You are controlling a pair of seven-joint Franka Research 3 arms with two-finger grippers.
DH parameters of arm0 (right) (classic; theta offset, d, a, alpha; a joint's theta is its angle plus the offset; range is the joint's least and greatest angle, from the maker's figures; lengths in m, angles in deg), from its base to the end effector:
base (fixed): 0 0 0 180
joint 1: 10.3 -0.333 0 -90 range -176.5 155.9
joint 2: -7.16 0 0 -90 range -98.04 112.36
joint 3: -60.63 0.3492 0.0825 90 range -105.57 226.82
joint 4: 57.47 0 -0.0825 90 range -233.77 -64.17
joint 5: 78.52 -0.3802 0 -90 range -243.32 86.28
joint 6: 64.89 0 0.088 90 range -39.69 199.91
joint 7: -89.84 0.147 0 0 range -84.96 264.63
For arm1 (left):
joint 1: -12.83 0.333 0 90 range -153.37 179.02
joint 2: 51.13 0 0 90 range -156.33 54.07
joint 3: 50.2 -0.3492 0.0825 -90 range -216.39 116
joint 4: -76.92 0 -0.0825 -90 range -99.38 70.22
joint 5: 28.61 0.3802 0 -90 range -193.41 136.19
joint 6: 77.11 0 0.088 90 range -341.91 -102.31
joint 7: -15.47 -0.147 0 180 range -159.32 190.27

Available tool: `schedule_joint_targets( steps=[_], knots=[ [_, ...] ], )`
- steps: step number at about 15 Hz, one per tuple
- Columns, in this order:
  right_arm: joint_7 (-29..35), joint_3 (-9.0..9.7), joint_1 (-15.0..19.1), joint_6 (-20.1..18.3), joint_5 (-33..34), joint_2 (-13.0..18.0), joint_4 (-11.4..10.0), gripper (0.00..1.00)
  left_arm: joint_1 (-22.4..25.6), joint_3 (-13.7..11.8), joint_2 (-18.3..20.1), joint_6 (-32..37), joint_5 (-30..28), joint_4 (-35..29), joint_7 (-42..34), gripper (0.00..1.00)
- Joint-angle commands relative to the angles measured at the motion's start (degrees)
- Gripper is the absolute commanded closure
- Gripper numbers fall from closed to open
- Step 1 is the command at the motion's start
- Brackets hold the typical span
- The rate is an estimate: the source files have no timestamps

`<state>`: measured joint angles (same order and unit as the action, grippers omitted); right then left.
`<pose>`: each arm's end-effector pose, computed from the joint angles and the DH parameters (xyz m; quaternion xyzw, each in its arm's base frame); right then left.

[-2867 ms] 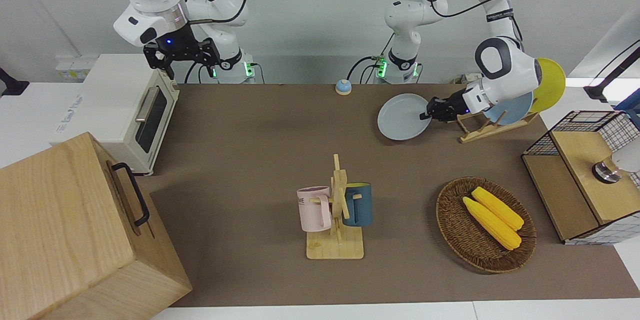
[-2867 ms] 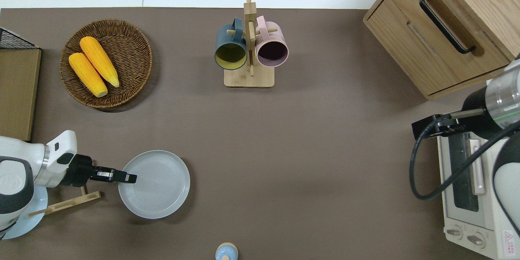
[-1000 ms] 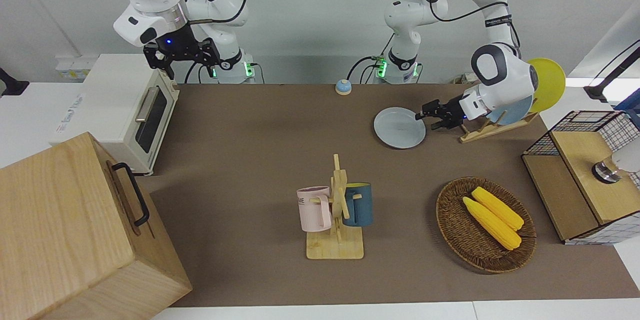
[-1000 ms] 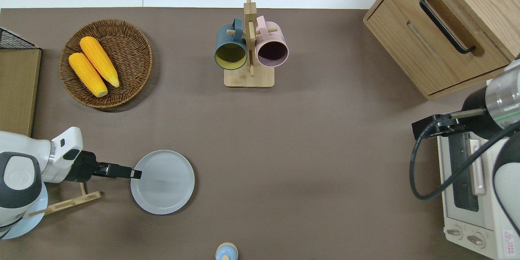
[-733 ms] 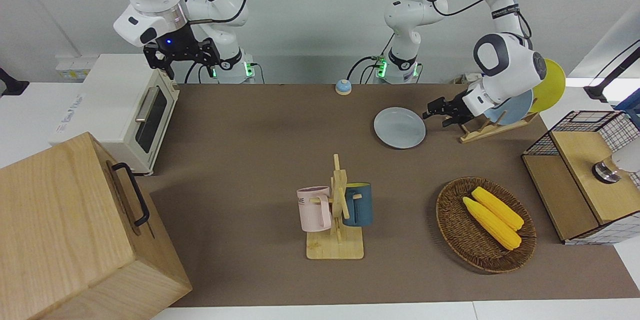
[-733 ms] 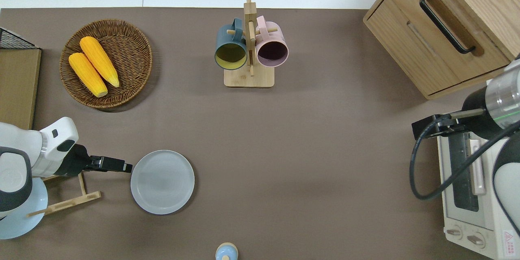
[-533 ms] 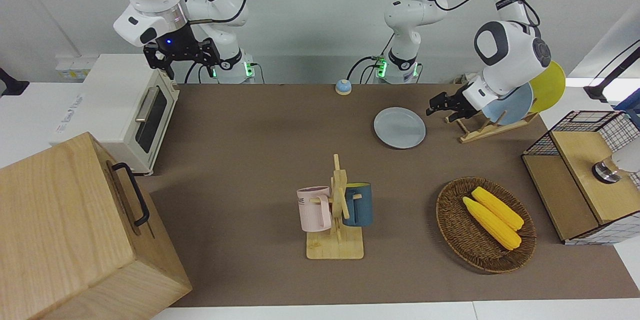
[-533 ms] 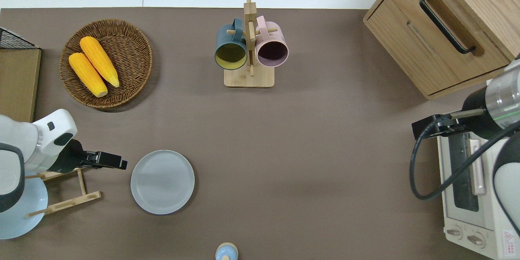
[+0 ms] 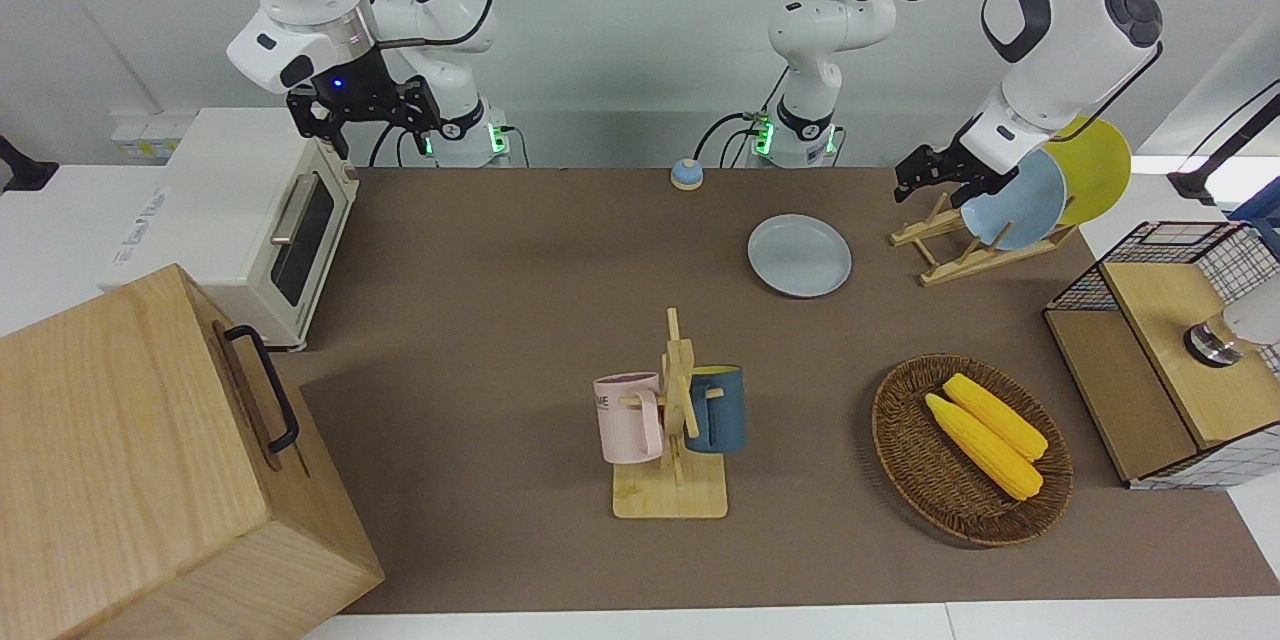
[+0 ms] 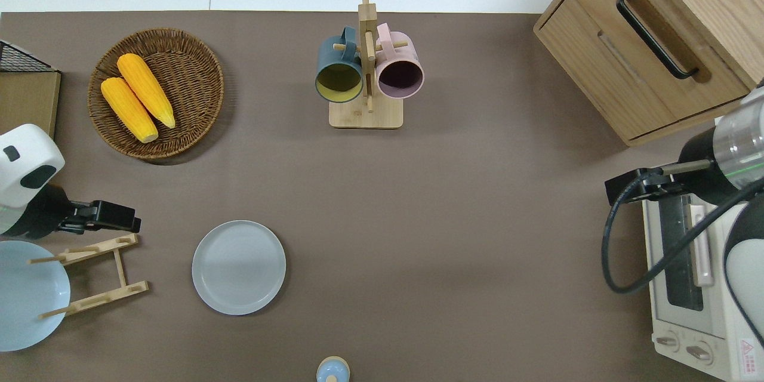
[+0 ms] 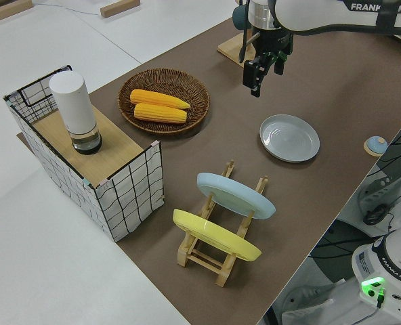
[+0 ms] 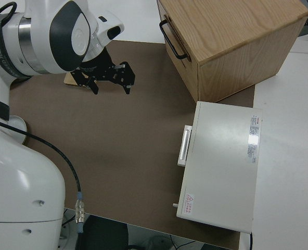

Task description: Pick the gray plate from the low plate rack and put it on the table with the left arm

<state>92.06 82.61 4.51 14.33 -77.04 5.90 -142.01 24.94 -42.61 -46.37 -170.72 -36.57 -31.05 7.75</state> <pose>0.5300 0.0599 0.6352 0.9975 0.0416 -0.0557 0.0133 0.5051 0.0185 0.5224 0.9943 -0.0169 -0.0765 0.0718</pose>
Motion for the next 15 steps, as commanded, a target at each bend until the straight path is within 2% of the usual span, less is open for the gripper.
schedule_joint_targets(
  steps=[1,7,10,15],
  knots=[
    [0.7,1.22,1.4,-0.6,0.4,0.1,0.4,0.017,-1.0,0.9,0.2,2.3,2.7,4.2,4.9,0.01],
    [0.7,1.22,1.4,-0.6,0.4,0.1,0.4,0.017,-1.1,2.3,-0.3,5.5,3.4,11.6,5.5,0.01],
    [0.7,1.22,1.4,-0.6,0.4,0.2,0.3,0.017,-1.0,4.3,-0.4,5.9,6.8,12.9,5.6,0.01],
    [0.7,1.13,1.4,-0.6,0.4,0.1,0.4,0.017,-1.0,4.5,-0.5,5.9,6.9,12.8,5.6,0.01]
  ],
)
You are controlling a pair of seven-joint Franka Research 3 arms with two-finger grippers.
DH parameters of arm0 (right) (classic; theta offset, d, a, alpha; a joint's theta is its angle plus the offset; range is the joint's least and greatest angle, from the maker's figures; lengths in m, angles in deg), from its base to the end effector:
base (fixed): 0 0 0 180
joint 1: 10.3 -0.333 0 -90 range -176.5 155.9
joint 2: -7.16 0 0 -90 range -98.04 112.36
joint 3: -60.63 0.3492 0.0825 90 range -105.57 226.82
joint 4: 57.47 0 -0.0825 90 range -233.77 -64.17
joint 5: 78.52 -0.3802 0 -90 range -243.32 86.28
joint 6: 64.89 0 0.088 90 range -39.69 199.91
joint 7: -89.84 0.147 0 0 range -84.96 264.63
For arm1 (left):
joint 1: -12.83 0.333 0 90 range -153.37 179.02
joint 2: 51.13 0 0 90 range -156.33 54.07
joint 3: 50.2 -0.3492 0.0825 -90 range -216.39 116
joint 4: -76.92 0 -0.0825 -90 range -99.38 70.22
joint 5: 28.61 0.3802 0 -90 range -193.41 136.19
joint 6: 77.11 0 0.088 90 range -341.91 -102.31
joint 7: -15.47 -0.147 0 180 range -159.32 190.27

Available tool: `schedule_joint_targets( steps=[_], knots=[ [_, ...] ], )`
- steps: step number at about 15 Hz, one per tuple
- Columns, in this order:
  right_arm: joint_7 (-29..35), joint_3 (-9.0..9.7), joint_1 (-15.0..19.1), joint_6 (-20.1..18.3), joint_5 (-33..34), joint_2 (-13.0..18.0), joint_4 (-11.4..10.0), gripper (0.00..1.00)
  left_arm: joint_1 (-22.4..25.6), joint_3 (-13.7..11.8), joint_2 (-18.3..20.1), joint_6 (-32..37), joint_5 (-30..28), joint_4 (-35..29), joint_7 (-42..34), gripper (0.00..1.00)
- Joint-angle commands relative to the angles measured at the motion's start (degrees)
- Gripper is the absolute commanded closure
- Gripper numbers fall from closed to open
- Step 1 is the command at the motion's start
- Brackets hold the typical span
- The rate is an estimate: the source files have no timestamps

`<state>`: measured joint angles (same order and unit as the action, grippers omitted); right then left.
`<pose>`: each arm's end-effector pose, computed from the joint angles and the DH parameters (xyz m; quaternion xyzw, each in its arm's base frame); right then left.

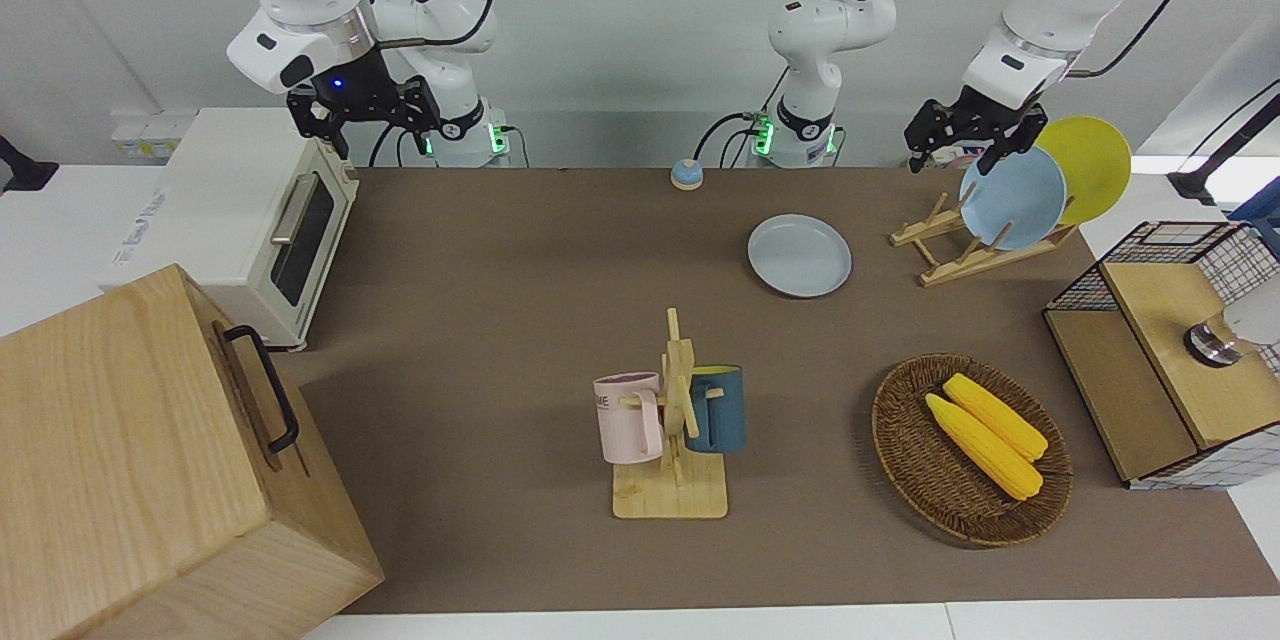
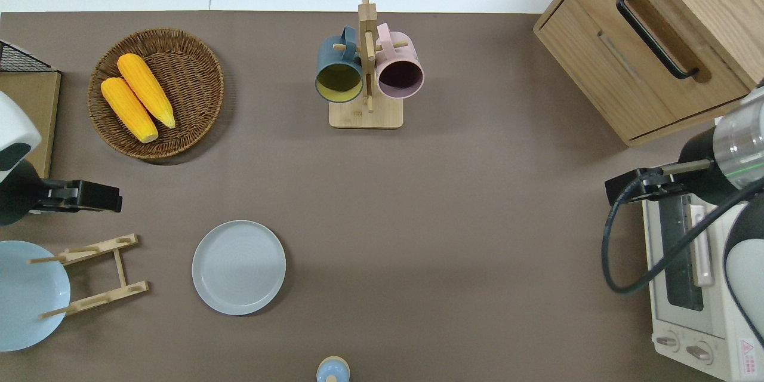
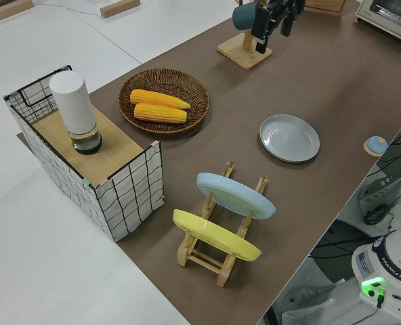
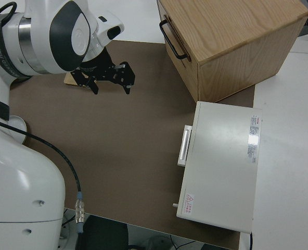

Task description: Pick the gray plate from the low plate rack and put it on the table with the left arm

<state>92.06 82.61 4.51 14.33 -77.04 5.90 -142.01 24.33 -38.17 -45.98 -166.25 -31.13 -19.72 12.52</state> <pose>0.5300 0.0599 0.6352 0.9975 0.0416 -0.0557 0.0133 0.5154 -0.0160 0.6093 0.9993 -0.0296 -0.0212 0.0131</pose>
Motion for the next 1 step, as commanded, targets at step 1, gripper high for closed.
schedule_joint_targets(
  steps=[1],
  knots=[
    [0.7,1.13,1.4,-0.6,0.4,0.1,0.4,0.017,-0.4,0.1,-0.8,1.4,1.5,1.5,0.9,0.01]
  ],
)
